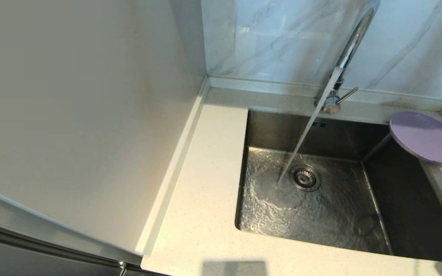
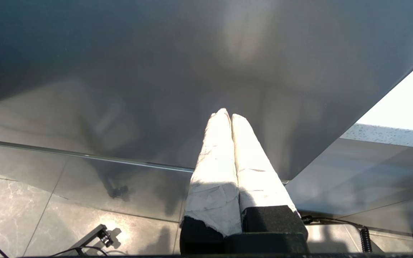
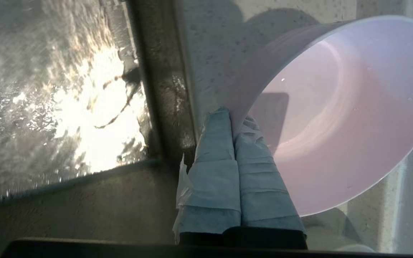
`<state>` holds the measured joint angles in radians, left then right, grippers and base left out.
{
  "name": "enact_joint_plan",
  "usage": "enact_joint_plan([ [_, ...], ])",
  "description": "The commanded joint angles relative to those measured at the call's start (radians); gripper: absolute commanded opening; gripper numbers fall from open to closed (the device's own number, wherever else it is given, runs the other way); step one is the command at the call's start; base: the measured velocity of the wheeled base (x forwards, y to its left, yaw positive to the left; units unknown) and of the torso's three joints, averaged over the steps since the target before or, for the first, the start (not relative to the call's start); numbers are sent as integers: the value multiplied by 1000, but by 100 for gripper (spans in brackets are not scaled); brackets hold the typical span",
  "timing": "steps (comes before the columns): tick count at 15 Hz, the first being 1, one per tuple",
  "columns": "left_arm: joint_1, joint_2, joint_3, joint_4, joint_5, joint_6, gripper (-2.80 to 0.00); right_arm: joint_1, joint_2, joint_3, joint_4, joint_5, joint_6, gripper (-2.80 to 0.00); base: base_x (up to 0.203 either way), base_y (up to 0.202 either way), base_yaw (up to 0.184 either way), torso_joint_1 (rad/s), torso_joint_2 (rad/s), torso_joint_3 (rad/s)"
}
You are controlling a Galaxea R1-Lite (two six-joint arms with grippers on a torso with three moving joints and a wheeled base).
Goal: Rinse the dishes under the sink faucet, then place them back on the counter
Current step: Pick up the bowl, then rinse the bowl
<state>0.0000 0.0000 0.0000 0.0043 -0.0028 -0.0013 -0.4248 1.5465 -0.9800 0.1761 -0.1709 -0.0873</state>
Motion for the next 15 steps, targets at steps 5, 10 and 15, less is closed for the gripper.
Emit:
enact_joint_plan([
  [5, 0, 0, 0, 0, 0, 0, -280, 134, -255, 27, 164, 82, -161, -280, 0, 0, 0, 0, 0, 0],
  [10, 0, 0, 0, 0, 0, 0, -280, 472, -295, -33, 224, 83, -165, -280, 0, 0, 0, 0, 0, 0],
  [15, 0, 0, 0, 0, 0, 0, -280, 740, -204, -123, 227, 86, -155, -280, 0, 0, 0, 0, 0, 0],
])
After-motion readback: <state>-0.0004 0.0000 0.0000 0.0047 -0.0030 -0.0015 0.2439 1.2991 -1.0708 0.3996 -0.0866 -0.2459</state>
